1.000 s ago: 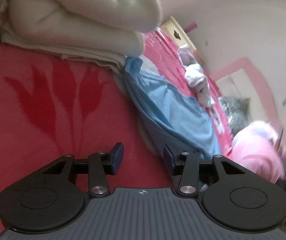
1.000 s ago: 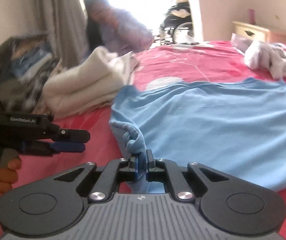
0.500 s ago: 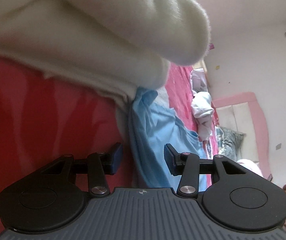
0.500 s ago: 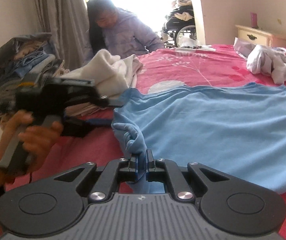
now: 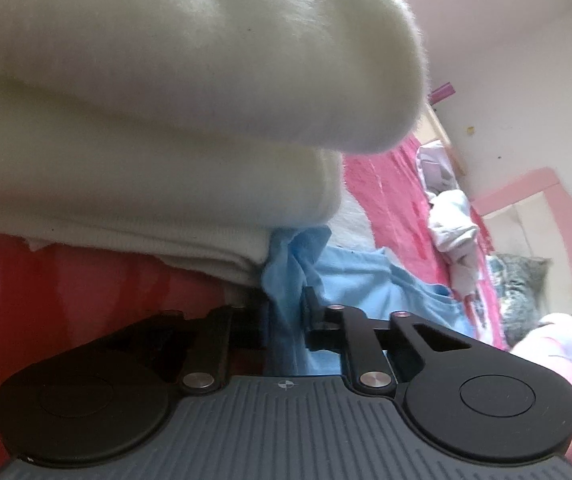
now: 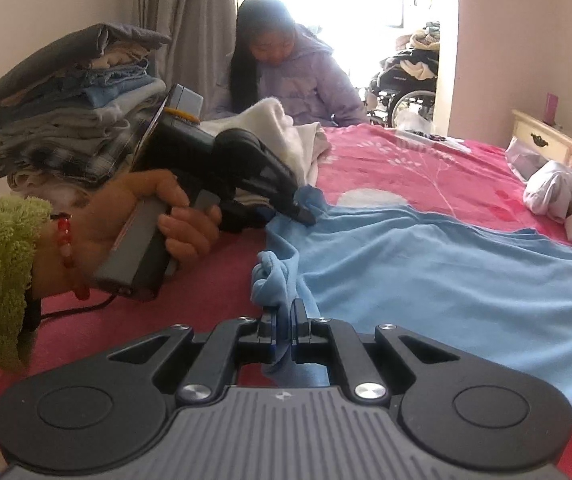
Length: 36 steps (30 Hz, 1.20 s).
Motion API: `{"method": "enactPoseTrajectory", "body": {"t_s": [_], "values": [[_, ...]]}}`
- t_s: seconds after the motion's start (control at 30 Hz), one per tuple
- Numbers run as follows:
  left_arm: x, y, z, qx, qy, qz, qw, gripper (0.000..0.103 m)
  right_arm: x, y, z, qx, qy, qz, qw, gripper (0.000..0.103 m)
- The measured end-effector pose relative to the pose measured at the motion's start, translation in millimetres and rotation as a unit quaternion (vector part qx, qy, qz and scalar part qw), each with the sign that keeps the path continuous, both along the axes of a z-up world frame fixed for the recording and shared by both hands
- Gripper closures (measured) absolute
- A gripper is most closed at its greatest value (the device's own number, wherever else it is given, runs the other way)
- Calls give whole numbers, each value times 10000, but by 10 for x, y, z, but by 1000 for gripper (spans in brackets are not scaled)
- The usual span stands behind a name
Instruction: Fold clothes
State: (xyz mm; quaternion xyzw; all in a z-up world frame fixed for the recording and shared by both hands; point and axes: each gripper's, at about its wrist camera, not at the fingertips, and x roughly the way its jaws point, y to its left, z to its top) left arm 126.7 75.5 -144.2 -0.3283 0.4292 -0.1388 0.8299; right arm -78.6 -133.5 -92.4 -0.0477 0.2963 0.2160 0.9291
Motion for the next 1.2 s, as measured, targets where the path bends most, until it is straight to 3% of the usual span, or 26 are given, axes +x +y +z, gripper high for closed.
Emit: {"method": "enactPoseTrajectory", "body": {"t_s": [0.27,0.6,0.83,1.2], "values": [[-30,-258,383,425,-465,15,9980,97,48,-312,109,369,-119,-375,9985,96],[279,-1100,715,1083,-760,-452,9902,97,203,-1048,222,813,-383,-1232,9883,96],[533,-1990,849,1498,-877,-1008,9796,98,188,-1688,248,1000,-693,-1918,9739,97],[619,-3367,730,2083,-928,-1692,9588,98,207,-2602,35,1555,-417,-3014,9398,98]]}}
